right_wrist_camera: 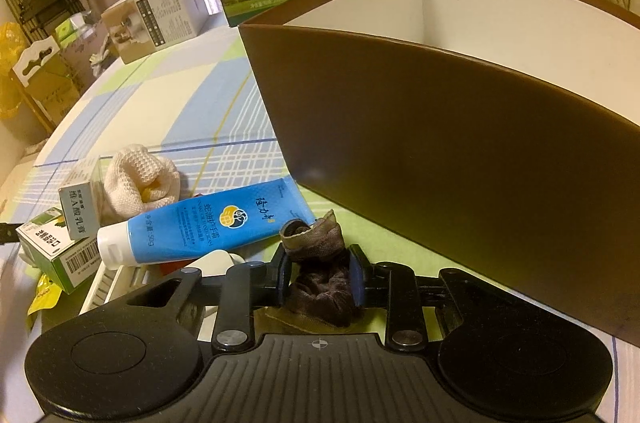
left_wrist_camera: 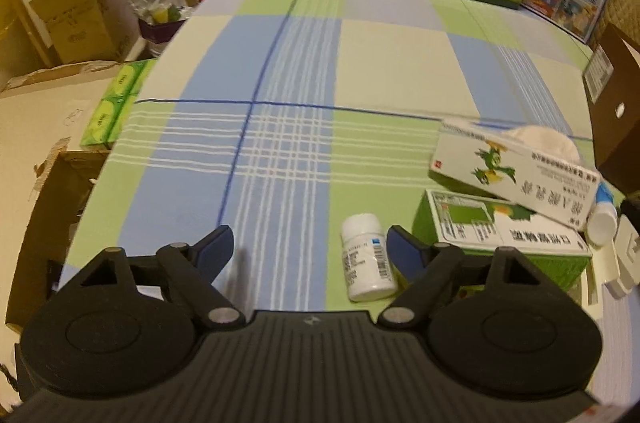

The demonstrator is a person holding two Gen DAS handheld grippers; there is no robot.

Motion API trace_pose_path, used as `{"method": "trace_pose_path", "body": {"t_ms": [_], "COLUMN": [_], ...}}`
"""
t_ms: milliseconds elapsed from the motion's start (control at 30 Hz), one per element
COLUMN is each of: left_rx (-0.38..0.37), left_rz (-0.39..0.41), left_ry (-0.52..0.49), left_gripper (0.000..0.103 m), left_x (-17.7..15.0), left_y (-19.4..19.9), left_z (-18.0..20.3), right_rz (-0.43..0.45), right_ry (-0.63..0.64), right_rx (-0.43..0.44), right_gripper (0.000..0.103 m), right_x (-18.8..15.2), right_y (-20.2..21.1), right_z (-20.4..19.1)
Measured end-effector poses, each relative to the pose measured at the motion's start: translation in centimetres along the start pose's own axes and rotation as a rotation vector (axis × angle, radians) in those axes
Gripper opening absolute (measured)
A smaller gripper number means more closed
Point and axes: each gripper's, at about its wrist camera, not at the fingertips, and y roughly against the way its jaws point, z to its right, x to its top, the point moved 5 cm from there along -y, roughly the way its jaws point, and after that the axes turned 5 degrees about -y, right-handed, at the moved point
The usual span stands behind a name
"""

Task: Organize objects
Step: 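Grasp the dark brown object with the right tool while the left tool grasps the white pill bottle, then carry both held items into the open box and release them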

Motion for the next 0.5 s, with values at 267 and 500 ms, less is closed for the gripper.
{"method": "trace_pose_path", "body": {"t_ms": [267, 500], "left_rx": [-0.046, -0.049], "left_rz": [-0.037, -0.027], "left_ry": [-0.064, -0.059], "left_gripper": [0.043, 0.023], "left_x": [-0.8, -0.8], "left_y": [-1.0, -0.7], "left_z": [1.2, 1.2], "right_rz": [0.000, -0.001], "right_ry": [0.005, 0.025], "right_rx": [-0.007, -0.014], "right_gripper": [0.027, 0.023], "right_x": [0.1, 0.0], "right_y": [-0.1, 0.1], "right_z": [0.0, 0.0]}}
